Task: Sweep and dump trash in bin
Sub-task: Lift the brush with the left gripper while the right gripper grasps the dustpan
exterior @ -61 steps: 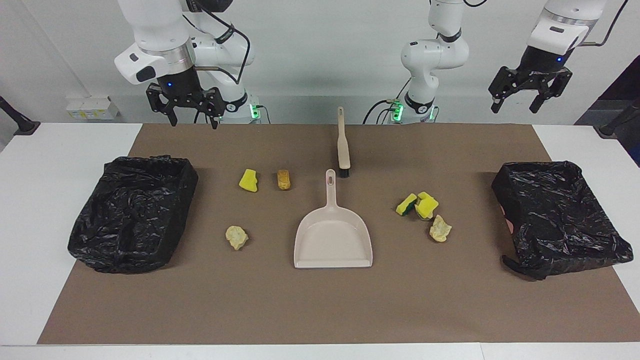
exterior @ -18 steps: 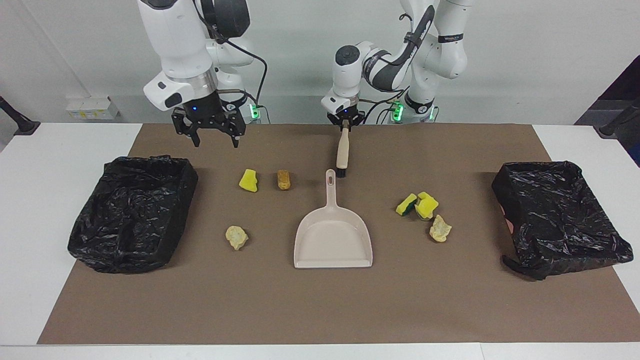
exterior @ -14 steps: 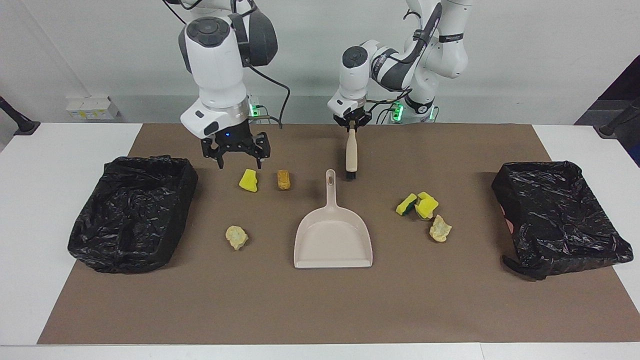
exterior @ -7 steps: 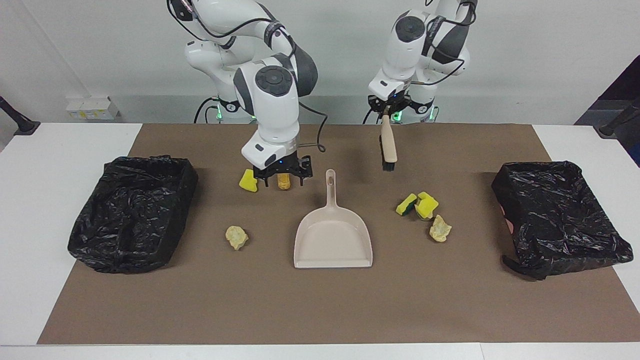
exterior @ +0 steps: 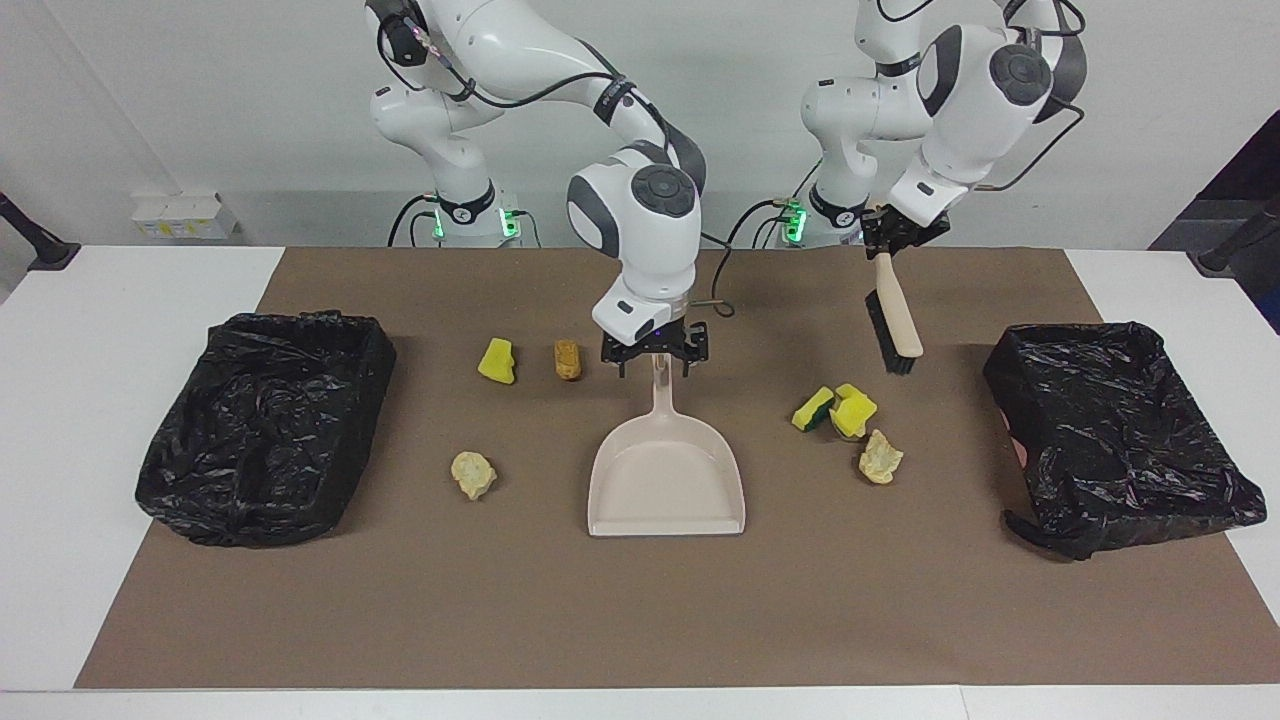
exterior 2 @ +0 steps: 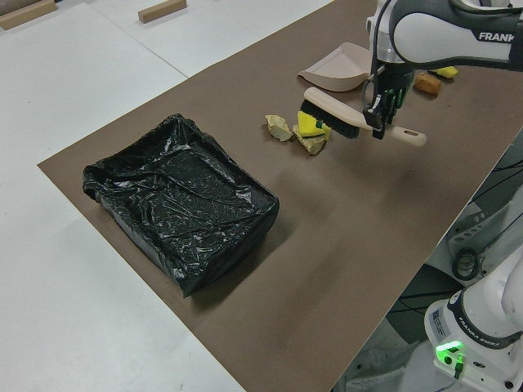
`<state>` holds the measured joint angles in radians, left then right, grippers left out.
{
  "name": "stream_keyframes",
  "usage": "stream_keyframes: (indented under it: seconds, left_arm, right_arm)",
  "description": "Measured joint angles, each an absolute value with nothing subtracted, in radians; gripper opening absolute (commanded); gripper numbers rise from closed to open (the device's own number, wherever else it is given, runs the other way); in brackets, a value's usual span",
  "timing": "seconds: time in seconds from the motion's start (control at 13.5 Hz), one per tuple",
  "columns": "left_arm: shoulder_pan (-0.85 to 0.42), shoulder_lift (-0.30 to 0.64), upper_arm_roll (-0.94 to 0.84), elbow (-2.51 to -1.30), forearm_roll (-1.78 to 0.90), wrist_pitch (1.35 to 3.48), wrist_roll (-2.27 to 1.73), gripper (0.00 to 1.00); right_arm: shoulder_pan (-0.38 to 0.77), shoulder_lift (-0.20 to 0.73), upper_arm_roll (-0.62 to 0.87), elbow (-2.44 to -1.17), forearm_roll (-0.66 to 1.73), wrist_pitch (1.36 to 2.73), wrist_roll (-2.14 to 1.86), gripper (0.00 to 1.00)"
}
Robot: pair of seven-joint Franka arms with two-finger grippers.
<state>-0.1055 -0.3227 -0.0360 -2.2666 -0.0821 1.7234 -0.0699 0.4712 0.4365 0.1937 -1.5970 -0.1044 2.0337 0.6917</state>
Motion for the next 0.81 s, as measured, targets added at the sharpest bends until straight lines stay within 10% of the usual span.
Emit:
stream_keyframes:
  seconds: [0.44, 0.81]
  left_arm:
    - [-0.04, -0.062, -0.038, -2.156, -0.031, 1.864, -0.058, 0.0]
    - [-0.041, -0.051, -0.052, -2.156, -0.03, 1.868, -0.066, 0.0]
  right_arm:
    - [0.468, 0.481, 0.182, -1.615, -0.109, 2.083, 0.698, 0.69]
    - [0.463, 0.481, 0.182, -1.621, -0.109, 2.085, 0.698, 0.08]
